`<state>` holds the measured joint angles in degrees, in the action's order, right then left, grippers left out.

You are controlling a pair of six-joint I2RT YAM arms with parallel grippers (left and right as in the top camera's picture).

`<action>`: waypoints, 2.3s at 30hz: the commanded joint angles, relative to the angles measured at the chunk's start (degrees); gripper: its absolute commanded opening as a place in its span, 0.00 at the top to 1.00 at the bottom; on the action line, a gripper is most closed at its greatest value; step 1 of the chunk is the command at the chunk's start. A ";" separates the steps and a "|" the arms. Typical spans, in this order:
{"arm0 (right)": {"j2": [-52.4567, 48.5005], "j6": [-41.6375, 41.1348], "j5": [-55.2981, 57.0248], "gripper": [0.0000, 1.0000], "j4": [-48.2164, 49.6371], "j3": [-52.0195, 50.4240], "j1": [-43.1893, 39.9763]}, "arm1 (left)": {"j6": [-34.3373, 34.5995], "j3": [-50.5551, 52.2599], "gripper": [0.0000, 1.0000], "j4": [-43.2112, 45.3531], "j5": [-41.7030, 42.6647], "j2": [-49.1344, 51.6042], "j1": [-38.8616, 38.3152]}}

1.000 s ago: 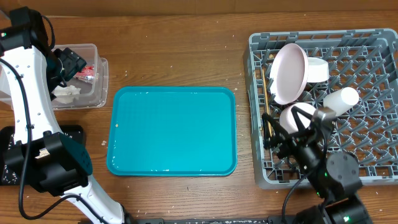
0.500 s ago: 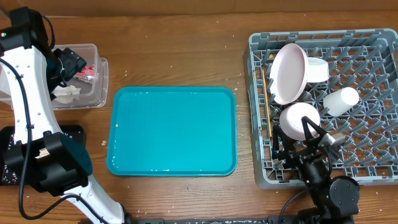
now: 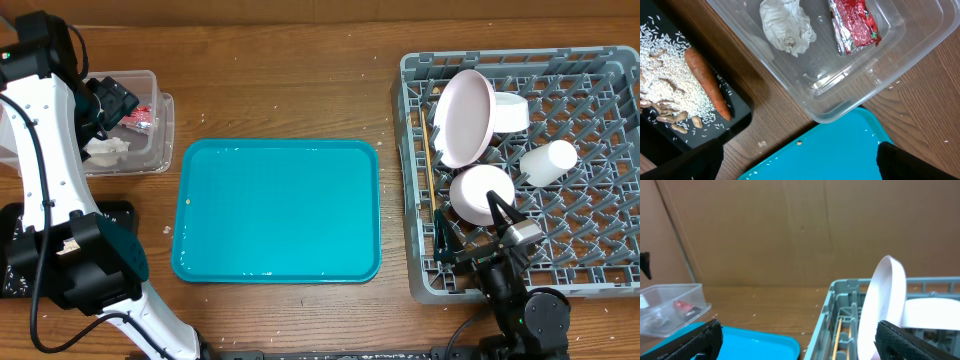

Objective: Sort waste into correct bins and load items into the dishwasher

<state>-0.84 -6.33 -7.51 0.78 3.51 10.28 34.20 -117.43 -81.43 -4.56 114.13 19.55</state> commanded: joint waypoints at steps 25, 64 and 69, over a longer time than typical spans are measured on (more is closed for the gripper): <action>0.70 10.91 -0.26 0.00 3.63 -3.04 -1.09 | 0.52 -0.33 0.00 0.07 -0.48 -0.98 -0.09; 0.68 10.86 0.13 0.00 -4.96 -3.04 -1.09 | 0.52 -0.33 0.00 0.04 -0.48 -0.98 -0.09; 0.68 10.86 0.13 0.00 -4.94 -3.04 -1.09 | 0.52 -0.33 0.00 0.04 -0.48 -0.98 -0.09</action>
<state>-0.80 4.34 -7.49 -4.36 1.06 9.41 34.20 -117.43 -81.43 -4.54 114.13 19.55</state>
